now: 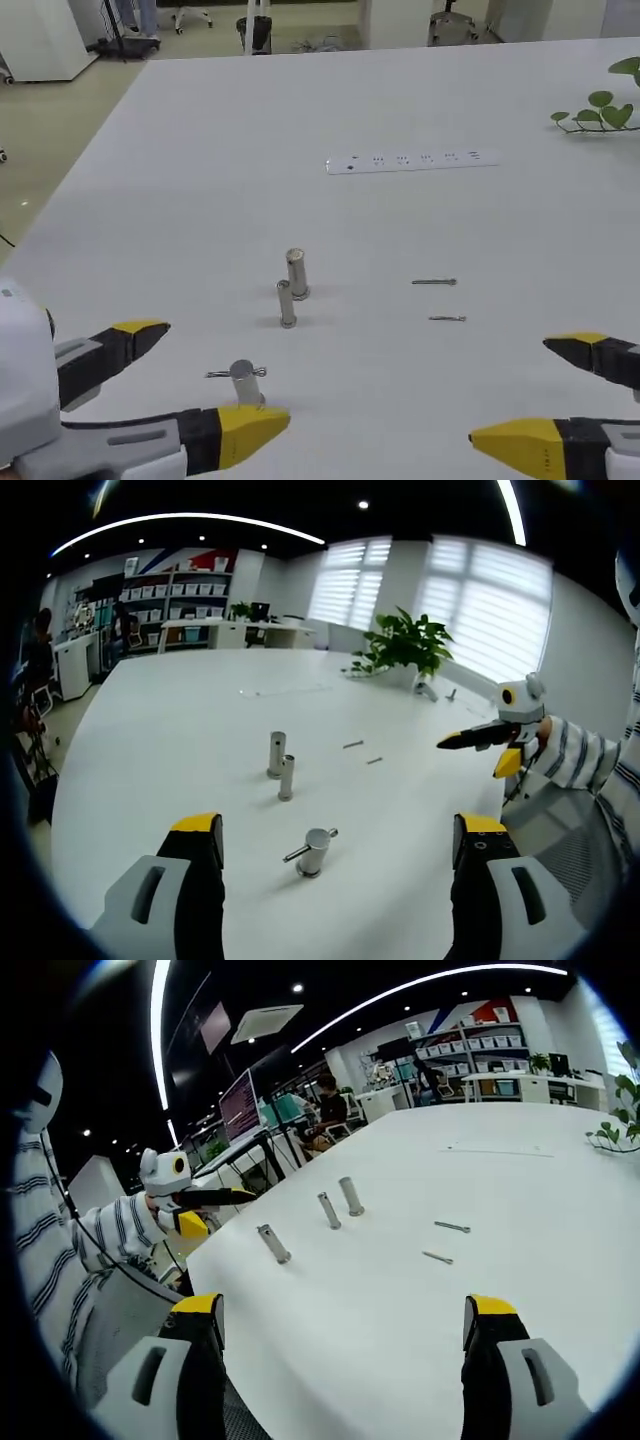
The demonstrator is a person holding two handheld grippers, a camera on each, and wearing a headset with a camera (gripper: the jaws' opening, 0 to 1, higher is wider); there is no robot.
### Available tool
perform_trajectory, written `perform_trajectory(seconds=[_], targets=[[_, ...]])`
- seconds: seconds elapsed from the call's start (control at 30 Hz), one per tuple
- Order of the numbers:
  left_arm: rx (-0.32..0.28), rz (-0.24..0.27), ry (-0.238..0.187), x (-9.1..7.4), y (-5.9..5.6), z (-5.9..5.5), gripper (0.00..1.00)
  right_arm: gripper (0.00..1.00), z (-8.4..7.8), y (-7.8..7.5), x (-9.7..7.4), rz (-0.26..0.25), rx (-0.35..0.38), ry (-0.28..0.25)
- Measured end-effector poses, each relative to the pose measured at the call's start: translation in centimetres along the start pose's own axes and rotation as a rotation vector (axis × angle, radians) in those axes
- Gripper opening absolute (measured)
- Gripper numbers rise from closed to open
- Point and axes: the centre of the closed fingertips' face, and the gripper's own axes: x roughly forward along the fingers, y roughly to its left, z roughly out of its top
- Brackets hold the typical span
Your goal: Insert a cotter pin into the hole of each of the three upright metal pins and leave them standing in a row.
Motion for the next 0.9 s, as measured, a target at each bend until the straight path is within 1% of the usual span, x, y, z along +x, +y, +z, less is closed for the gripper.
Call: perform_trajectory(seconds=[0.13, 0.23, 0.3, 0.37, 0.47, 0.6, 0.77, 0.9], targets=[[-0.002, 0.004, -0.014, 0.6, 0.4, 0.9, 0.93, 0.98, 0.0, -0.3, -0.3, -0.015, 0.003, 0.002], [-0.003, -0.01, -0.018, 1.3, 0.5, 1.4, 0.92, 0.98, 0.0, -0.3, -0.5, -0.018, 0.006, -0.004], [-0.003, -0.028, -0.011, 1.9, 0.4, 1.8, 0.91, 0.98, 0.1, -0.2, -0.7, -0.019, 0.009, -0.01], [0.019, -0.032, -0.005, 2.3, 0.4, 2.1, 0.89, 0.98, 0.2, -0.2, -0.8, -0.025, 0.011, -0.014], [0.034, -0.045, 0.008, 3.2, 0.4, 2.5, 0.88, 0.98, 0.1, -0.2, -1.1, -0.03, 0.014, -0.017], [0.073, -0.057, 0.037, 4.3, 0.5, 2.8, 0.84, 0.98, 0.1, -0.3, -1.4, -0.038, 0.018, -0.019], [0.077, -0.079, 0.047, 5.6, 0.6, 3.7, 0.82, 0.98, 0.0, -0.4, -1.7, -0.05, 0.025, -0.02], [0.086, -0.085, 0.06, 6.5, 0.7, 4.0, 0.79, 0.97, -0.2, -0.5, -1.9, -0.056, 0.026, -0.016]])
